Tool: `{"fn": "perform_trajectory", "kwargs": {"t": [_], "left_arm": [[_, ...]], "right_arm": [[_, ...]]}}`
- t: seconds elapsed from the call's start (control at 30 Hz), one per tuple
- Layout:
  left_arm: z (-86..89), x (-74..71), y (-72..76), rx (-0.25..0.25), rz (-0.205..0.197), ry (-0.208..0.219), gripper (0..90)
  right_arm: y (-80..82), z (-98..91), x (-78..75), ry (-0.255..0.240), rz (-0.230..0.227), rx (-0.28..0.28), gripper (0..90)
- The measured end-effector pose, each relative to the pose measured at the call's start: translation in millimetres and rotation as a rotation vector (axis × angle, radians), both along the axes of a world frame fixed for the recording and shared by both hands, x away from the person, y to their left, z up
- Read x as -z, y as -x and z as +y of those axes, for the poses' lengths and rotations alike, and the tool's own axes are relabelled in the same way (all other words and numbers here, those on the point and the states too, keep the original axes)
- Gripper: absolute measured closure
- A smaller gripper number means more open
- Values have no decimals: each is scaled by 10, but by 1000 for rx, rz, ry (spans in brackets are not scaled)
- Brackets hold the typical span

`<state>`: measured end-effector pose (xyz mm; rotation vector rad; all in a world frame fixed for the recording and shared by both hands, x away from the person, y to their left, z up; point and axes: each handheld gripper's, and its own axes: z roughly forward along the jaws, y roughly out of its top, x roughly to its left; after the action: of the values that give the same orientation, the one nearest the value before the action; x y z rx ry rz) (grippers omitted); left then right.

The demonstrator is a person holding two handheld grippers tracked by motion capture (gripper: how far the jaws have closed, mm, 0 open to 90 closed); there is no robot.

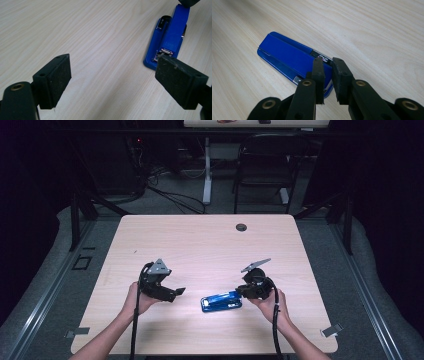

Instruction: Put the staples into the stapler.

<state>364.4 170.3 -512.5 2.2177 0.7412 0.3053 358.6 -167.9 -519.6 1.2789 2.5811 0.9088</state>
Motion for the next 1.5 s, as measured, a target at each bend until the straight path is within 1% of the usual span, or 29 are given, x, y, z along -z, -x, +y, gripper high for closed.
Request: {"fn": "perform_trajectory", "kwargs": {"t": [0.07, 0.13, 0.23, 0.27, 0.3, 0.37, 0.4, 0.43, 0.47, 0.53, 0.57, 0.73, 0.83, 0.9, 0.93, 1.0, 1.03, 1.07, 1.1, 1.17, 1.2, 1.23, 1.3, 1.37, 1.4, 1.43, 1.5], "left_arm": [[-4, 1, -3, 1, -2, -4, 134], [-6, 3, -6, 3, -2, -7, 134], [-4, 5, -13, 6, 0, -13, 134], [-2, 7, -15, 2, -2, -15, 132], [1, 12, -19, -3, -6, -12, 131], [16, 6, -27, -7, -3, -15, 127], [23, 4, -30, -18, -4, -14, 125], [34, 3, -35, -29, -12, -13, 120], [41, 0, -36, -39, -7, -12, 118], [72, -6, -46, -65, -6, -12, 114], [86, -11, -51, -69, -3, -15, 113], [133, -13, -76, -116, -4, -9, 109], [149, -11, -86, -131, 0, -17, 107], [165, -8, -97, -142, 3, -30, 103], [169, -3, -103, -148, 1, -30, 102], [188, 10, -120, -166, 3, -36, 94], [200, 10, -128, -167, 10, -43, 91], [213, 25, -140, -183, 9, -44, 87], [232, 29, -151, -190, 17, -47, 80], [252, 47, -168, -217, 7, -56, 73], [274, 55, -184, -219, 18, -51, 69], [287, 63, -195, -226, 18, -52, 66], [306, 76, -211, -238, 21, -52, 62], [321, 85, -224, -242, 23, -55, 54], [329, 85, -229, -240, 32, -56, 54], [333, 92, -233, -244, 31, -58, 51], [340, 98, -239, -245, 31, -58, 47]], "right_arm": [[-6, 2, -7, 7, 8, -2, 784], [-7, 7, -7, 5, 3, -1, 761], [-2, 1, -47, -16, -10, -9, 705], [4, 1, -76, -22, -24, -9, 681], [7, 2, -102, -5, -33, -15, 655], [13, -16, -141, -23, -58, -6, 561], [13, -27, -161, -14, -65, 1, 520], [13, -52, -192, -21, -80, 5, 483], [16, -94, -239, -31, -98, 14, 438], [23, -171, -322, -44, -122, 27, 377], [32, -214, -362, -56, -132, 39, 362], [79, -464, -491, -61, -193, 97, 249], [109, -622, -534, -70, -212, 134, 202], [127, -715, -553, -59, -205, 154, 173], [138, -778, -548, -64, -208, 172, 161], [154, -883, -533, -57, -210, 201, 151], [160, -937, -519, -57, -210, 214, 145], [161, -979, -508, -56, -206, 222, 140], [165, -1046, -484, -56, -197, 243, 131], [163, -1151, -438, -46, -188, 276, 109], [162, -1187, -423, -39, -176, 287, 100], [157, -1233, -390, -40, -166, 304, 96], [151, -1282, -347, -29, -162, 324, 87], [128, -1306, -306, -21, -147, 332, 80], [121, -1306, -296, -19, -140, 335, 80], [110, -1304, -276, -9, -138, 335, 77], [88, -1301, -236, 10, -116, 329, 71]]}}
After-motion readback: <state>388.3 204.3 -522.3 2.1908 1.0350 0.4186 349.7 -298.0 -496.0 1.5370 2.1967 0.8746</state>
